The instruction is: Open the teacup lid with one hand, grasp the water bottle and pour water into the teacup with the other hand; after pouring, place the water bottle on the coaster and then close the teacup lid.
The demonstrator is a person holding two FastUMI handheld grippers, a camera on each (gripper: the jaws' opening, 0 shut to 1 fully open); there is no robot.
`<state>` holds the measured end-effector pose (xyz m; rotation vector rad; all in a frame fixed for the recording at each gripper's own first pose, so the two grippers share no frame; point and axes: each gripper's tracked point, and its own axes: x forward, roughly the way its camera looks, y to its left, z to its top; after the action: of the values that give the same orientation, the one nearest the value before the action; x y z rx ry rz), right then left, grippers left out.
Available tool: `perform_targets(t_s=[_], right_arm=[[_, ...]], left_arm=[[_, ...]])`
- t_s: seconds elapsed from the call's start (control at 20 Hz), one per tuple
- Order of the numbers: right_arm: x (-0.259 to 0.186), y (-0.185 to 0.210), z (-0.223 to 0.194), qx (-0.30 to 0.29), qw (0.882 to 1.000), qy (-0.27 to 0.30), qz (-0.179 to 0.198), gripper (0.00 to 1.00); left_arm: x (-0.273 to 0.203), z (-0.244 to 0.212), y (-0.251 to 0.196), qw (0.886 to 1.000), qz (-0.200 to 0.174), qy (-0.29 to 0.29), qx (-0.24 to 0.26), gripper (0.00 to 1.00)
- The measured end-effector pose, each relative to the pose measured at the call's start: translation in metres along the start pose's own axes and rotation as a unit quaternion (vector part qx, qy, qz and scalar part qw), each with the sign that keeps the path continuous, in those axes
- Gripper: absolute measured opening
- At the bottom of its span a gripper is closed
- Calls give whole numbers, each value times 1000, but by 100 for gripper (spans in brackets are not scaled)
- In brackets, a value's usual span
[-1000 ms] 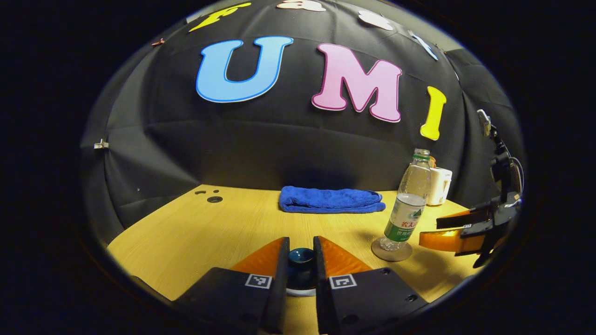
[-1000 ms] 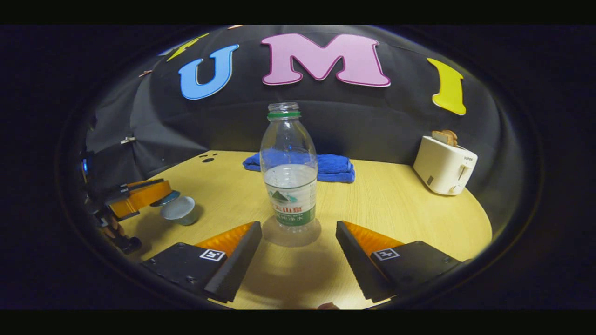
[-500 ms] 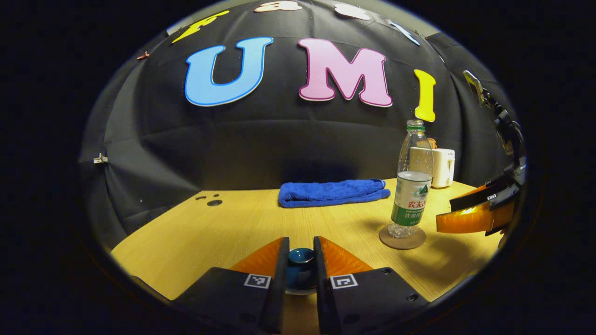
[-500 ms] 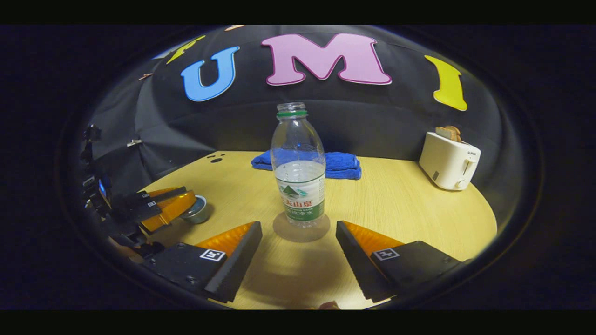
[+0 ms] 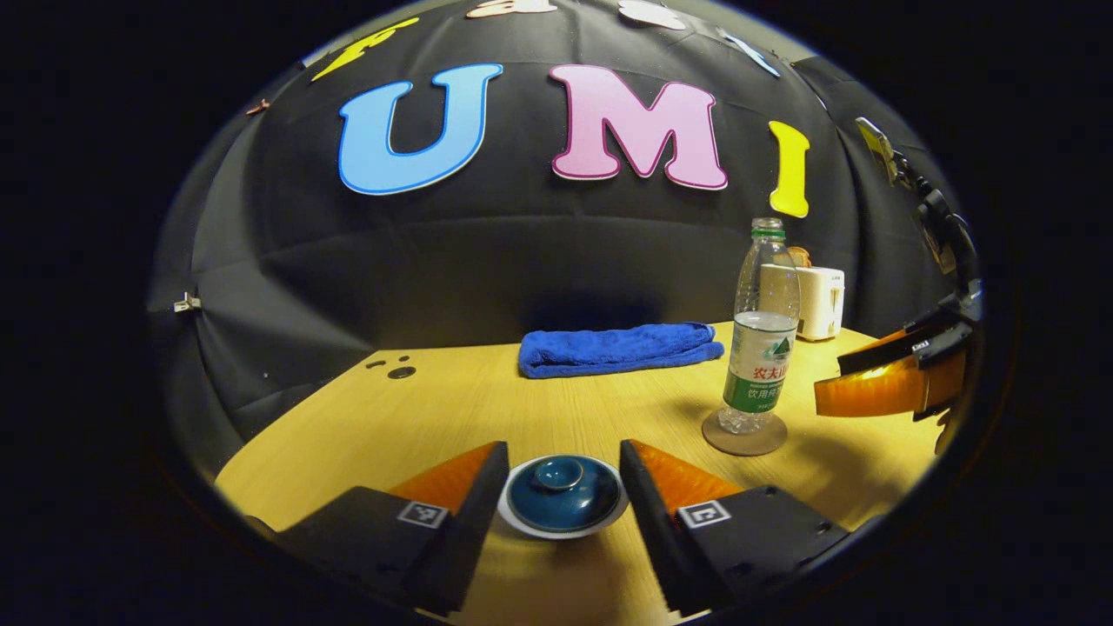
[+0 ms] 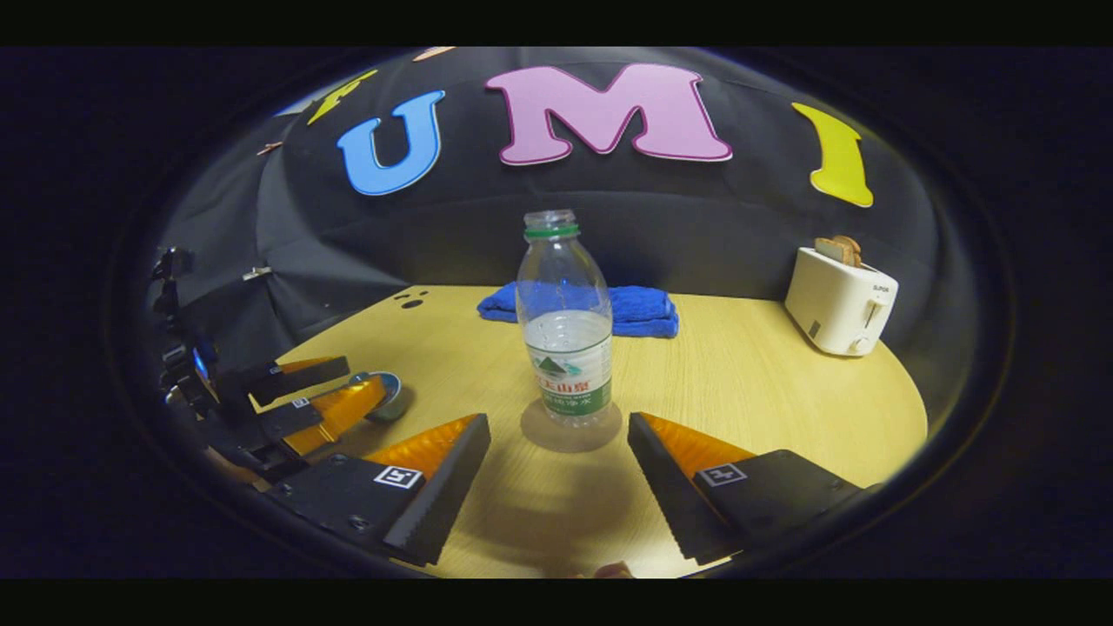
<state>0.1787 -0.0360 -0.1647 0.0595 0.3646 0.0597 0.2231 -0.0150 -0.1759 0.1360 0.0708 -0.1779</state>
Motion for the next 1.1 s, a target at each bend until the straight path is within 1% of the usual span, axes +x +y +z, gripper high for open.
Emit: perform_targets(t_s=[0.05,0.1,0.15,0.2,0.25,0.3,0.35,0.45,0.65,0.75,0.85,1.0,1.1], right_arm=[[-6,-1,7,4,1000,-3,-2,96],[-11,-2,12,8,1000,-6,-2,99],[-17,-2,19,9,1000,-9,-3,99],[-26,-5,26,9,1000,-12,-8,95],[-34,-8,32,11,1000,-14,-14,95],[-44,-11,38,13,1000,-19,-21,99],[-54,-13,47,12,999,-26,-27,98],[-78,-20,61,9,998,-41,-39,99],[-127,-20,92,-9,997,-74,-35,99],[-152,-20,107,-18,995,-94,-32,99],[-176,-23,117,-20,993,-115,-36,99],[-205,-25,127,-20,990,-131,-41,99],[-220,-26,132,-19,989,-140,-48,99]], left_arm=[[-8,9,3,1000,1,-1,-2,91],[-17,18,5,1000,4,-3,-4,95],[-26,27,7,1000,8,-3,-7,97],[-37,37,10,1000,12,-3,-10,97],[-49,49,14,1000,21,-4,-12,97],[-61,61,19,999,32,-7,-14,97],[-72,75,24,999,44,-11,-18,97],[-96,106,24,998,54,-21,-37,97],[-138,164,25,995,82,-34,-53,97],[-158,192,14,994,75,-50,-58,97],[-174,213,7,993,78,-64,-58,96],[-189,237,-22,992,46,-77,-84,96],[-200,248,-35,992,28,-86,-90,96]])
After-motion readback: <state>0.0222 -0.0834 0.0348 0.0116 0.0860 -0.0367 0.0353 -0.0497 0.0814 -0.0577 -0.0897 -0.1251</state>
